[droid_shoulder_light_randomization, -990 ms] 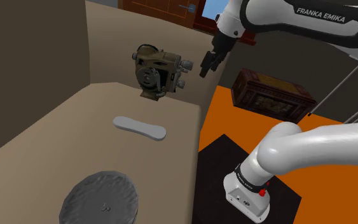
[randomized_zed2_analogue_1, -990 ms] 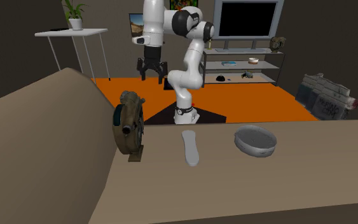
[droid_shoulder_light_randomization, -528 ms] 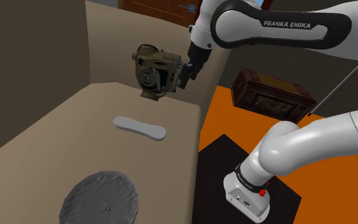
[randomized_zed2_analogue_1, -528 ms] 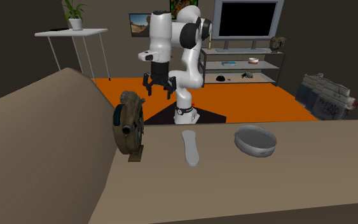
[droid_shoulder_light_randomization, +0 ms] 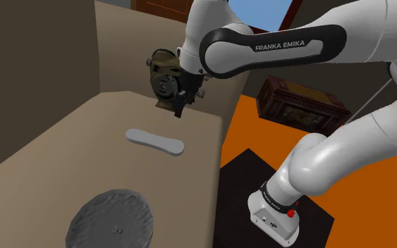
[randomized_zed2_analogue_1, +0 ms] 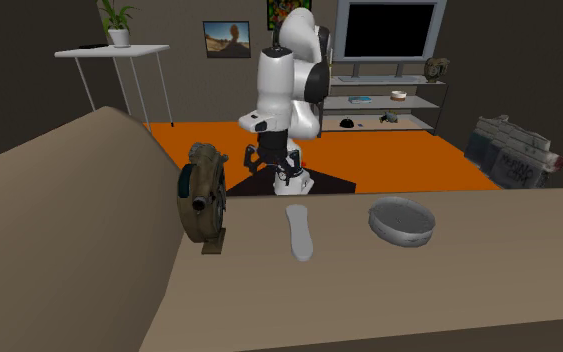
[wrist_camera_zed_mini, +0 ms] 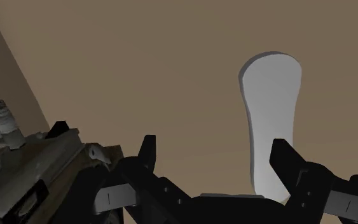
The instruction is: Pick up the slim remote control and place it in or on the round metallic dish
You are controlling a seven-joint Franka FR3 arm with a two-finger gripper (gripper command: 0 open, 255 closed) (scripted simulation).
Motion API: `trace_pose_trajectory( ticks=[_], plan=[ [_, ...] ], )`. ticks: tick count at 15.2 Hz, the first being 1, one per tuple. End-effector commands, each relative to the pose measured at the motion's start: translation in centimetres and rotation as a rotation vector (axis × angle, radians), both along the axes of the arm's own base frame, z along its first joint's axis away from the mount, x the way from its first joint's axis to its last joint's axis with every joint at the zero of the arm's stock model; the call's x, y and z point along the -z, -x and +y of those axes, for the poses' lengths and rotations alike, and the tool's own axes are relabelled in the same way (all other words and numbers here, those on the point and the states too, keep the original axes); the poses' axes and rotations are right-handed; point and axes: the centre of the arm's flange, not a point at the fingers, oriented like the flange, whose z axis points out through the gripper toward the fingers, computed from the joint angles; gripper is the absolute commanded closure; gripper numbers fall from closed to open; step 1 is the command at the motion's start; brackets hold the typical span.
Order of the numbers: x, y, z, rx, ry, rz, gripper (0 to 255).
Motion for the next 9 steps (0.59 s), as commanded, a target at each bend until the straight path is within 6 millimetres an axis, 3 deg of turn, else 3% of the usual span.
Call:
trace_pose_trajectory(
  ticks=[1, 9],
  plan=[
    [1.4, -0.5, 1.9, -0.034, 0.003, 0.011, 0],
    [7.7, -1.3, 10.5, -0.169, 0.018, 0.053, 0]
  ],
)
